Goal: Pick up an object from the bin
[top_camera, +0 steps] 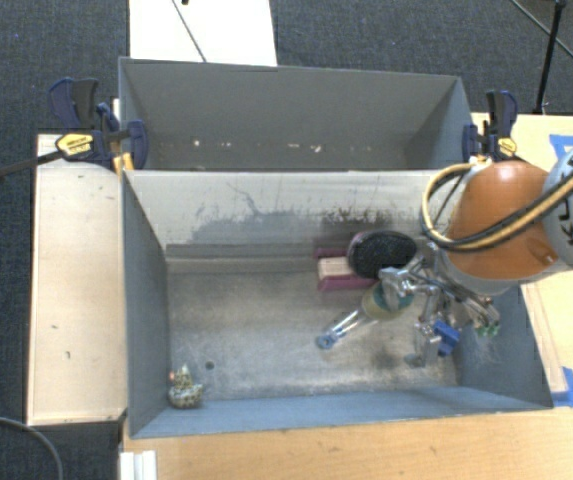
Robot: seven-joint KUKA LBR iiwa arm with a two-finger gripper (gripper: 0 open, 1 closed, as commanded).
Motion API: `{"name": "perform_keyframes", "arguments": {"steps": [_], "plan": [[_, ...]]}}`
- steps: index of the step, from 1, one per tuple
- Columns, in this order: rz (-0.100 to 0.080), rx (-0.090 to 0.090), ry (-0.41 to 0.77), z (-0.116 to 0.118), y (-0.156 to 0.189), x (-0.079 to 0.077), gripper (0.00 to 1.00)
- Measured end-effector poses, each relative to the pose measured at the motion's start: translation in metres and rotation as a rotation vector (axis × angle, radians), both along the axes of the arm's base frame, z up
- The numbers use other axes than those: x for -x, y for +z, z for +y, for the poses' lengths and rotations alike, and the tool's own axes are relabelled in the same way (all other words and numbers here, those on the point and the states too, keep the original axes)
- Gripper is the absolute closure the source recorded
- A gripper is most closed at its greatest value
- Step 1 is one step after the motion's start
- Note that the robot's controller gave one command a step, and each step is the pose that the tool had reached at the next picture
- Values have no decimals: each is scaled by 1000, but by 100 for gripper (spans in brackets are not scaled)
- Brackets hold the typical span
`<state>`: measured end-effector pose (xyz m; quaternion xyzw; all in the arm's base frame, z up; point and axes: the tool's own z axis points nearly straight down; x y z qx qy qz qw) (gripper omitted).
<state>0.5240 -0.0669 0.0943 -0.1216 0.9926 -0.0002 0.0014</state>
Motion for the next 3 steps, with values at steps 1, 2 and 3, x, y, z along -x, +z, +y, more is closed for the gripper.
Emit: {"name": "perform_keyframes", "arguments": {"steps": [1, 2, 3], "plan": [[-15, 1, 156, 62, -20, -24, 0], [-7, 1, 154, 60, -22, -22, 100], [-10, 1, 95, 37, 133, -69, 100]]}}
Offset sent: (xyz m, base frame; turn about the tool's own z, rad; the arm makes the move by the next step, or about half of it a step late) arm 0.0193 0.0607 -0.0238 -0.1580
